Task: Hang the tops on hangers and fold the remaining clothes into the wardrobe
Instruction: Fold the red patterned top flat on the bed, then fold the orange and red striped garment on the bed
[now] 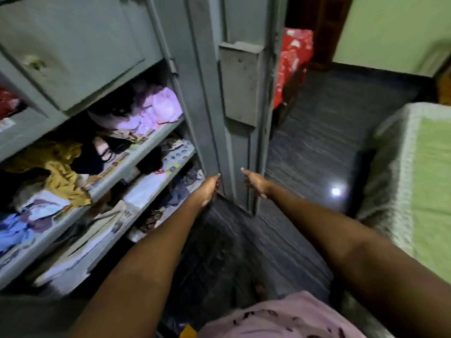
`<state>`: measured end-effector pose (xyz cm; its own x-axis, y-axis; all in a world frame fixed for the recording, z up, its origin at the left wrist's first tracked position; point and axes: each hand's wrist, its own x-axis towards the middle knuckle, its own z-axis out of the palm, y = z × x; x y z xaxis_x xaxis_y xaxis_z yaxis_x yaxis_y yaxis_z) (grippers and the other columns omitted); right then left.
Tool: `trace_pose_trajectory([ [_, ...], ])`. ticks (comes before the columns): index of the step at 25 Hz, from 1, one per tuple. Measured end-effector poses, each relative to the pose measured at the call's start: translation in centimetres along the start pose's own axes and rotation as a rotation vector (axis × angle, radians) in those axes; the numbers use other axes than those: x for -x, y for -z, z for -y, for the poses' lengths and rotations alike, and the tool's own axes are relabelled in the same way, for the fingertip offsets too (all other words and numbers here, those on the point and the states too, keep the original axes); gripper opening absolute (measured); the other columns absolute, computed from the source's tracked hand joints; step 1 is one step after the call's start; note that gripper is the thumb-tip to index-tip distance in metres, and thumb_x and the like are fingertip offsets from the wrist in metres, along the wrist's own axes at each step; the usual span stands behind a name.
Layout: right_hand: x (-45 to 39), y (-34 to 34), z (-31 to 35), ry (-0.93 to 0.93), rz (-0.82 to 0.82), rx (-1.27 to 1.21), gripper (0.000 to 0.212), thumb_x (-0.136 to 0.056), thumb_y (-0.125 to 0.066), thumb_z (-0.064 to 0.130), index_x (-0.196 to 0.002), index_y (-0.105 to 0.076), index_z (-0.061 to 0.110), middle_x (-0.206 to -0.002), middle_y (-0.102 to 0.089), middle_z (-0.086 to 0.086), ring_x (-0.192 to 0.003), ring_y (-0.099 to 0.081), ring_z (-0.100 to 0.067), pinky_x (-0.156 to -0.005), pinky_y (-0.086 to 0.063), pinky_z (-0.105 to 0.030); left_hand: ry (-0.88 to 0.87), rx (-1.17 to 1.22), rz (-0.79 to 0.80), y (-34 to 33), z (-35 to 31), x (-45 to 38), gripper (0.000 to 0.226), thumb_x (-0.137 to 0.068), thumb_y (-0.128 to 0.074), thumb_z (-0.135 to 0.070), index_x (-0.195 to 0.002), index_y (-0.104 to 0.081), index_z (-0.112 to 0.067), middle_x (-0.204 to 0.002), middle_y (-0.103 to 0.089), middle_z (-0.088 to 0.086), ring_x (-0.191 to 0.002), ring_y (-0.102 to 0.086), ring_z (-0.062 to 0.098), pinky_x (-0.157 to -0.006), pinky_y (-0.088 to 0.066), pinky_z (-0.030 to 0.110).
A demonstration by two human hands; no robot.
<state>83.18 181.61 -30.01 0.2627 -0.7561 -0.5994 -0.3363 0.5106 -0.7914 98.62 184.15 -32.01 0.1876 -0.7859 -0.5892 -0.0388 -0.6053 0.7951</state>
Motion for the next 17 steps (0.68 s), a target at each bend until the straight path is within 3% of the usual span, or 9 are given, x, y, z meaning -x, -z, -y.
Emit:
trace_pose_trajectory([
  [2, 1.9, 3.8, -2.5, -0.051, -0.121, -0.079, 0.032, -0.099, -0.034, 0.043, -0.11, -0.052, 0.019, -0.091, -0.052, 0.003, -0.077, -0.048, -0.01, -0.066, -0.038, -0.025, 0.04, -0.071, 0.148, -4.7, 0.6, -0.3, 0.031, -0.102, -0.033, -0.027, -0.124, -0.05, -0.013, -0.101, -0.055, 0.003, -0.068, -0.044, 0.005, -0.053, -0.029, 0.019],
  [4, 3.2, 7.3, -5.1, -0.108, -0.221, -0.15, 0.033, -0.098, -0.033, 0.047, -0.112, -0.049, 0.021, -0.102, -0.049, 0.0, -0.083, -0.047, -0.012, -0.071, -0.036, -0.027, 0.073, -0.134, 0.294, -9.5, 0.5, 0.5, 0.033, -0.102, -0.029, -0.031, -0.122, -0.05, -0.015, -0.109, -0.054, 0.005, -0.072, -0.046, 0.008, -0.058, -0.034, 0.019],
  [6, 4.1, 10.6, -7.5, -0.147, -0.298, -0.202, 0.04, -0.097, -0.033, 0.049, -0.126, -0.043, 0.022, -0.116, -0.045, -0.006, -0.095, -0.049, -0.016, -0.077, -0.036, -0.029, 0.098, -0.19, 0.39, -14.0, 0.5, 1.1, 0.043, -0.102, -0.028, -0.037, -0.135, -0.043, -0.014, -0.127, -0.053, 0.009, -0.099, -0.055, 0.018, -0.083, -0.042, 0.027],
  [7, 4.7, 12.3, -8.5, -0.156, -0.349, -0.237, 0.039, -0.097, -0.034, 0.049, -0.125, -0.042, 0.022, -0.117, -0.044, -0.007, -0.092, -0.048, -0.016, -0.076, -0.037, -0.029, 0.089, -0.214, 0.422, -16.1, 0.2, 1.3, 0.047, -0.101, -0.029, -0.039, -0.14, -0.039, -0.013, -0.133, -0.05, 0.011, -0.099, -0.055, 0.021, -0.082, -0.043, 0.029],
  [8, 5.3, 13.9, -9.2, -0.18, -0.396, -0.271, 0.041, -0.097, -0.035, 0.049, -0.126, -0.042, 0.021, -0.117, -0.044, -0.007, -0.092, -0.047, -0.016, -0.078, -0.038, -0.031, 0.069, -0.23, 0.447, -18.1, -0.2, 1.4, 0.05, -0.101, -0.03, -0.04, -0.142, -0.037, -0.012, -0.131, -0.051, 0.011, -0.086, -0.054, 0.017, -0.071, -0.041, 0.028],
  [10, 6.2, 17.3, -10.8, -0.199, -0.46, -0.342, 0.051, -0.097, -0.035, 0.048, -0.136, -0.04, 0.016, -0.125, -0.045, -0.009, -0.108, -0.045, -0.02, -0.092, -0.038, -0.038, 0.05, -0.274, 0.507, -21.9, -1.4, 1.3, 0.052, -0.1, -0.03, -0.042, -0.142, -0.036, -0.011, -0.124, -0.05, 0.008, -0.075, -0.048, 0.013, -0.064, -0.037, 0.025],
  [12, 6.7, 21.1, -12.3, -0.216, -0.528, -0.391, 0.048, -0.097, -0.036, 0.048, -0.134, -0.041, 0.017, -0.124, -0.046, -0.008, -0.115, -0.044, -0.022, -0.094, -0.036, -0.04, 0.069, -0.324, 0.587, -25.8, -2.8, 0.8, 0.054, -0.1, -0.03, -0.043, -0.145, -0.031, -0.013, -0.137, -0.045, 0.009, -0.117, -0.051, 0.025, -0.093, -0.041, 0.03],
  [14, 6.7, 24.9, -13.7, -0.223, -0.569, -0.434, 0.036, -0.095, -0.038, 0.051, -0.119, -0.045, 0.024, -0.115, -0.047, -0.006, -0.102, -0.046, -0.019, -0.087, -0.037, -0.036, 0.047, -0.39, 0.607, -29.3, -4.3, 0.3, 0.053, -0.1, -0.032, -0.041, -0.144, -0.031, -0.012, -0.145, -0.039, 0.01, -0.137, -0.032, 0.028, -0.1, -0.037, 0.031],
  [17, 6.2, 31.7, -14.2, -0.228, -0.624, -0.478, 0.032, -0.096, -0.037, 0.05, -0.092, -0.05, 0.021, -0.093, -0.047, -0.003, -0.074, -0.044, -0.014, -0.064, -0.034, -0.026, -0.032, -0.513, 0.56, -35.5, -7.3, -1.7, 0.053, -0.1, -0.037, -0.04, -0.143, -0.035, -0.009, -0.147, -0.038, 0.009, -0.133, -0.037, 0.026, -0.096, -0.036, 0.029],
])
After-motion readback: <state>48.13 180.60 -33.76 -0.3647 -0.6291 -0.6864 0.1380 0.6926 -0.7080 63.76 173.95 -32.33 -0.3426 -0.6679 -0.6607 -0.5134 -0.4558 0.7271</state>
